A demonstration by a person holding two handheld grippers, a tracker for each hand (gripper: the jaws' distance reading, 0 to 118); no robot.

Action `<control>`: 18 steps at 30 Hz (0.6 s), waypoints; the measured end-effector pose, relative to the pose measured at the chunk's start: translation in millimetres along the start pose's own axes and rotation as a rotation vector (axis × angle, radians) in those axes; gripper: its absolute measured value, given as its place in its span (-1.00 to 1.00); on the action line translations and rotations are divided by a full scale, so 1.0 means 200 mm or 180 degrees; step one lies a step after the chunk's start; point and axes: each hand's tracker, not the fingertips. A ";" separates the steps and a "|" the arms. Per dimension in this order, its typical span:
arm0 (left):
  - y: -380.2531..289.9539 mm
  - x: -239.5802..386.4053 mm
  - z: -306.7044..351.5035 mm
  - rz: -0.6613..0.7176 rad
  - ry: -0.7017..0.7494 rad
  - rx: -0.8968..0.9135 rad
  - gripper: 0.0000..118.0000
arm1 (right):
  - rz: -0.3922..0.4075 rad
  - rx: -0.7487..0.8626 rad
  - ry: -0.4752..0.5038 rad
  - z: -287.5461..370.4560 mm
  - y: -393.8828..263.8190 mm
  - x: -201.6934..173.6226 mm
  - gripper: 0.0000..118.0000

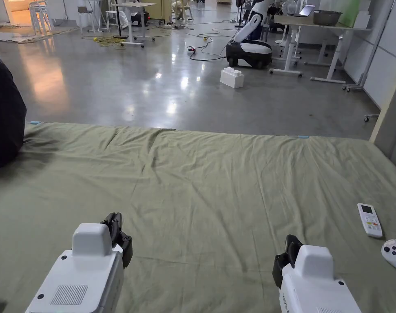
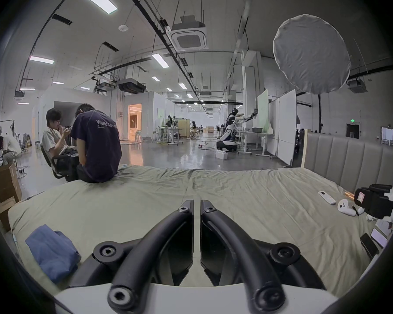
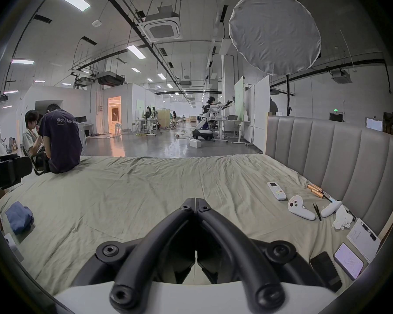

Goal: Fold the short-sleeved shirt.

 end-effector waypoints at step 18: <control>-0.01 -0.04 0.02 -0.0172 0.0013 -0.0011 -0.42 | 0.0113 0.0114 0.0043 0.04 0.02 -0.03 -0.09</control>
